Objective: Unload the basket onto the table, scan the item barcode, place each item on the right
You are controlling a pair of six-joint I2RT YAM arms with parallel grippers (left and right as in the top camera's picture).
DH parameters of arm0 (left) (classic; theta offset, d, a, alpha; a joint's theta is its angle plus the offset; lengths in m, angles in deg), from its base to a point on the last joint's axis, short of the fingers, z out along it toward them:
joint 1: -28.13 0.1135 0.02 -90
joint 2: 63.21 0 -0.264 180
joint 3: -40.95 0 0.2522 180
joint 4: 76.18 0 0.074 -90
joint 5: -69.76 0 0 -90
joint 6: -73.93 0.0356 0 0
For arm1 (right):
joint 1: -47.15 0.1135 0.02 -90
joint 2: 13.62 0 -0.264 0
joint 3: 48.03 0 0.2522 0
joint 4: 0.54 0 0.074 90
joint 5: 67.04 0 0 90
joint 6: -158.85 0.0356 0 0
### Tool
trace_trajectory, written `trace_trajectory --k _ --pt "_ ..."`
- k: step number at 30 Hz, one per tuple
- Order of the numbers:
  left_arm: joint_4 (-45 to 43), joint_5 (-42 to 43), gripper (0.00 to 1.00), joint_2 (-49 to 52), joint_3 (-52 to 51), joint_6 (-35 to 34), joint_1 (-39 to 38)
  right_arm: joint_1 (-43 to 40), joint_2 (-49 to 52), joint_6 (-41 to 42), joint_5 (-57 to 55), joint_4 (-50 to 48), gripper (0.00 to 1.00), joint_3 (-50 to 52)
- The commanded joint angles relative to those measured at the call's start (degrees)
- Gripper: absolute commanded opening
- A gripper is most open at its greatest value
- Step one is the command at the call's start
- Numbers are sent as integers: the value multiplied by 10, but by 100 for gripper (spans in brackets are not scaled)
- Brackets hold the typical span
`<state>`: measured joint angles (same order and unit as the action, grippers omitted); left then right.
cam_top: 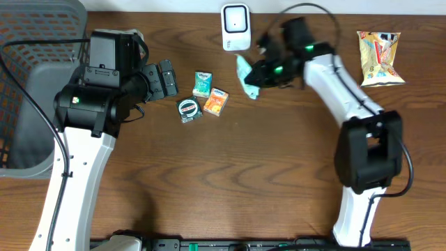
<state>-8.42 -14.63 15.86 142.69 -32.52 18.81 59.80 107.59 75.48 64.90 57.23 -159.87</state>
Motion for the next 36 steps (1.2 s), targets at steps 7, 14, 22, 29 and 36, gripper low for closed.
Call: trace_trajectory --k 7,14,22,29,36 --pt "2 -7 98 -1 4 3 1 -82 61 -10 183 -10 12 110" --pt "2 -7 98 -1 4 3 1 -134 61 21 -31 40 45 109" --pt "2 -7 98 -1 4 3 1 -152 60 3 -23 82 51 48" --pt "2 -7 98 -1 4 3 1 -108 60 1 -24 55 56 50" --pt "2 -7 98 -1 4 3 1 -46 66 1 -30 17 48 70"
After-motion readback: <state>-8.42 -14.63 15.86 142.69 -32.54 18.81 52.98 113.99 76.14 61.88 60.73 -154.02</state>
